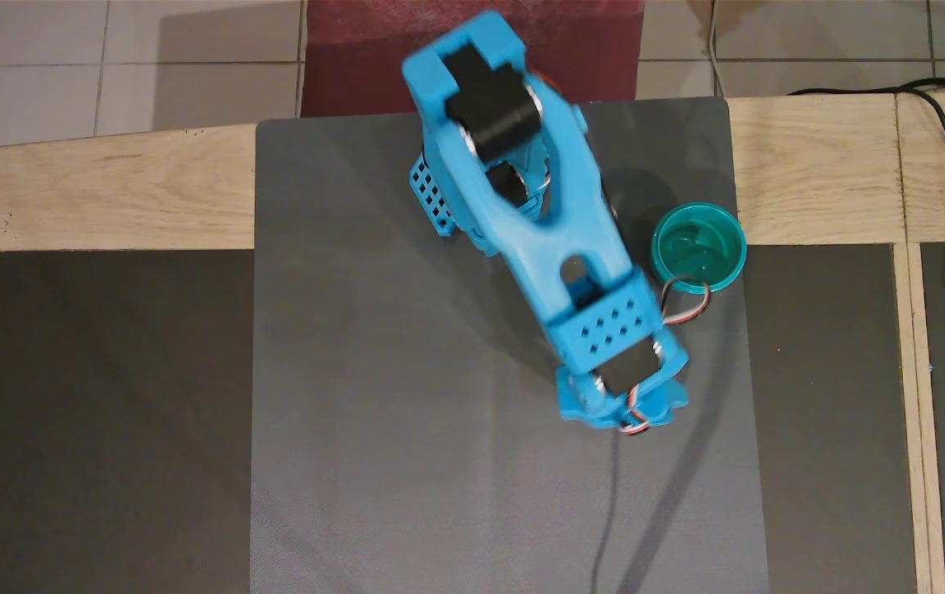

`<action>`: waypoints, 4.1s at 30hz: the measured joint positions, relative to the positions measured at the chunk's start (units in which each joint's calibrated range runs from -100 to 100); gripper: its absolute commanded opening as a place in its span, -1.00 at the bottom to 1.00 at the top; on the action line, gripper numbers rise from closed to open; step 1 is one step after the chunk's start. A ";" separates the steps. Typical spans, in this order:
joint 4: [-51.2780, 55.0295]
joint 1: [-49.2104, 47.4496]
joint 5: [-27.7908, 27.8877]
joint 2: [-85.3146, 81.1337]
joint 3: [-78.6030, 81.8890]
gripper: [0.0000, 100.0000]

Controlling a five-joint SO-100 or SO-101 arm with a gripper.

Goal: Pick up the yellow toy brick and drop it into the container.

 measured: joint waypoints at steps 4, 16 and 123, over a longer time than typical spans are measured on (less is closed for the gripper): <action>-0.26 0.00 0.00 0.42 -0.09 -0.37; -0.88 0.15 0.05 1.36 -0.09 -0.73; 37.04 28.06 -32.26 -70.89 -10.87 -1.00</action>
